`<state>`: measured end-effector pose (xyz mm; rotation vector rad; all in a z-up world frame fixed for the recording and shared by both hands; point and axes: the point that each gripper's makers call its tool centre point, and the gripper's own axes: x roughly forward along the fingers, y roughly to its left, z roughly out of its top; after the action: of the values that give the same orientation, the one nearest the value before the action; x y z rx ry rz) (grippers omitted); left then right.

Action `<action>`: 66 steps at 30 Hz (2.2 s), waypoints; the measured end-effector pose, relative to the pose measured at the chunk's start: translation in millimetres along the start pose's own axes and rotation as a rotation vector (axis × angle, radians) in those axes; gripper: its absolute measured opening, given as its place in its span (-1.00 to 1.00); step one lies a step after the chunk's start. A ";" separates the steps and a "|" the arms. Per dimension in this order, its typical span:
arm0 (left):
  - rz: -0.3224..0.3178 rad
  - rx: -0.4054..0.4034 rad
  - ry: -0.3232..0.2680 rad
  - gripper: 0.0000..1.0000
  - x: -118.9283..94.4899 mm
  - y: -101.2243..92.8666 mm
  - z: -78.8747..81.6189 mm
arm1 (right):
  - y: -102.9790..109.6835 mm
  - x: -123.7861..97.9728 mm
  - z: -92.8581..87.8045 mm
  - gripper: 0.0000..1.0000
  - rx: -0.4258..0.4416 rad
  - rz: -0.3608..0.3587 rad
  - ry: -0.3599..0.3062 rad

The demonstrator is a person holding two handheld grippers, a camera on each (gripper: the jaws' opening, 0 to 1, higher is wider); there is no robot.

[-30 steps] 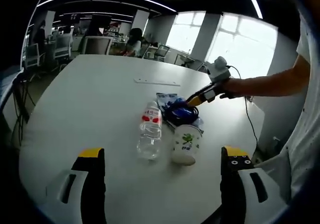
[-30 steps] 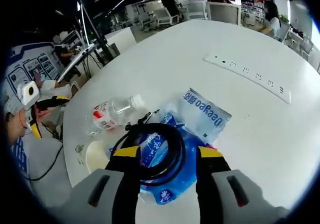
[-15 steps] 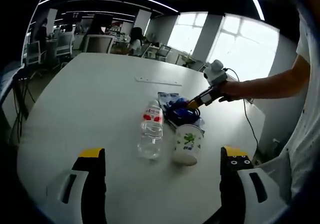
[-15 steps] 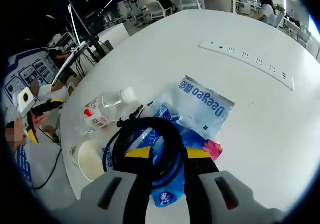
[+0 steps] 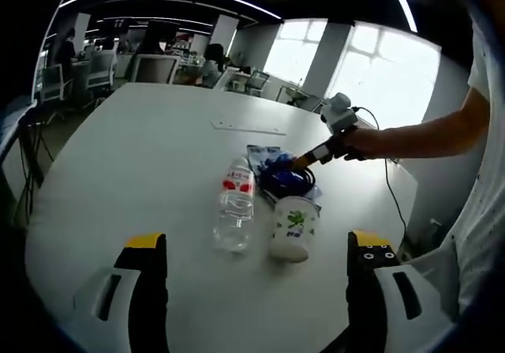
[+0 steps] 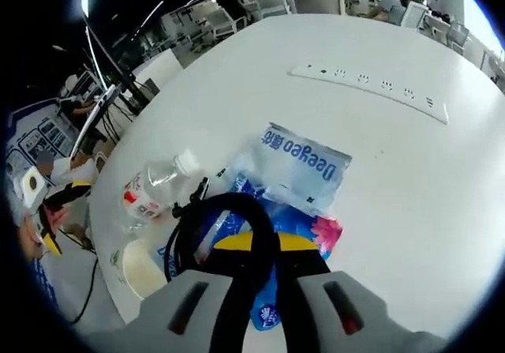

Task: Arrange the tabletop items into an orderly group along one side of the table until the central work area is clear of visible clutter.

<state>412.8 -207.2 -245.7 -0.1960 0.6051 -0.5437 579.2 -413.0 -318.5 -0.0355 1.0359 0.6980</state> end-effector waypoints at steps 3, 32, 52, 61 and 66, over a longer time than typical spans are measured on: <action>0.002 0.002 0.004 0.94 -0.2 1.2 -0.3 | 0.7 -2.8 2.2 -0.91 -0.008 0.000 -0.012; -0.053 0.050 -0.013 0.92 19.9 -23.7 23.4 | 11.9 -25.7 13.0 -1.00 0.018 0.081 -0.103; -0.114 0.106 -0.038 0.88 47.9 -41.7 53.2 | 29.0 -53.5 12.3 -1.00 0.000 0.153 -0.164; -0.147 0.180 -0.061 0.73 84.1 -60.7 77.5 | 36.7 -66.2 14.5 -1.00 -0.015 0.192 -0.190; -0.159 0.178 -0.054 0.64 100.9 -66.0 80.4 | 45.1 -79.8 19.9 -1.00 -0.035 0.223 -0.219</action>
<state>501.3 -315.6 -208.0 -0.0906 0.4879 -0.7404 544.8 -411.7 -231.3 0.1252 0.8234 0.9015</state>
